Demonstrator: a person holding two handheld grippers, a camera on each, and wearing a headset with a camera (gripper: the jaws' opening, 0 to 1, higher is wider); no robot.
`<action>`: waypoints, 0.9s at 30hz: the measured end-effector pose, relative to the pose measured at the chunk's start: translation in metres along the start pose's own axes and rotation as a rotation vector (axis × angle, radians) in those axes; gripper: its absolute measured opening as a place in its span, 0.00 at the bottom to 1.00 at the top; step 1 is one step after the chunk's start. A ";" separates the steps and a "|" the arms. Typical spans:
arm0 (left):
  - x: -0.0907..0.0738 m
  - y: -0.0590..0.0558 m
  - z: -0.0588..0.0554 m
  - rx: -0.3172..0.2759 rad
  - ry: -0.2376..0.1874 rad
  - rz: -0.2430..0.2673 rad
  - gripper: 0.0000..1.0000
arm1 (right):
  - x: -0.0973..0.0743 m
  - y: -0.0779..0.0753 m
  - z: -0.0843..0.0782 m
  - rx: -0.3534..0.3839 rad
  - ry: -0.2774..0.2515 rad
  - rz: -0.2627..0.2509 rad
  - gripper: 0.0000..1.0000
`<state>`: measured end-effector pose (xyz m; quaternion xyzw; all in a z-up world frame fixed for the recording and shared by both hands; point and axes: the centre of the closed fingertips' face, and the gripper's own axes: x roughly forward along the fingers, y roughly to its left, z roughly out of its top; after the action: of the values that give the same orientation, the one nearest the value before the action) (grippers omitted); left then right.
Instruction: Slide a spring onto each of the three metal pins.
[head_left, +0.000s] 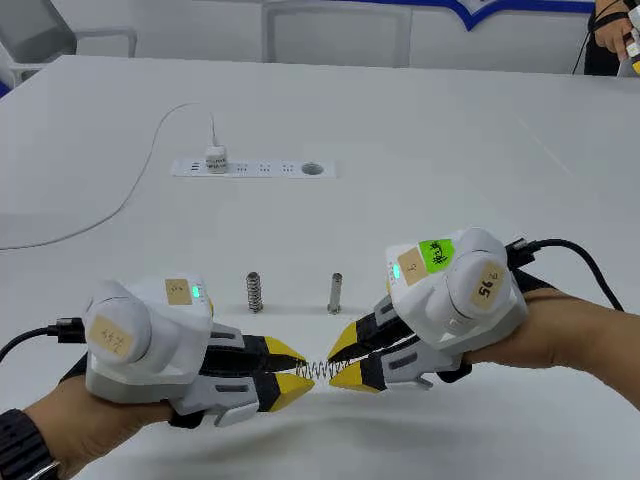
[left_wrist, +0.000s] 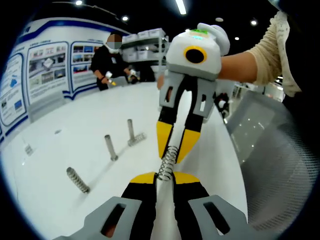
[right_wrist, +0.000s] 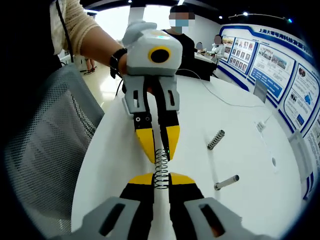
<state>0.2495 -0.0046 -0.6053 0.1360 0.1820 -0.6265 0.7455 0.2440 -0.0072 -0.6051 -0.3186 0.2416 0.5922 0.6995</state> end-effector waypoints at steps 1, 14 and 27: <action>0.000 -0.001 0.000 -0.009 -0.001 -0.007 0.12 | -0.001 0.000 0.000 -0.003 0.000 0.002 0.12; -0.002 -0.003 0.005 -0.047 -0.012 -0.036 0.10 | 0.000 -0.002 -0.005 0.043 -0.008 -0.001 0.13; -0.001 -0.001 0.004 -0.055 -0.020 -0.033 0.10 | -0.007 -0.004 -0.002 0.067 -0.030 -0.017 0.12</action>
<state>0.2490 -0.0052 -0.6008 0.1061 0.1938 -0.6347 0.7405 0.2464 -0.0135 -0.6008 -0.2882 0.2482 0.5827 0.7182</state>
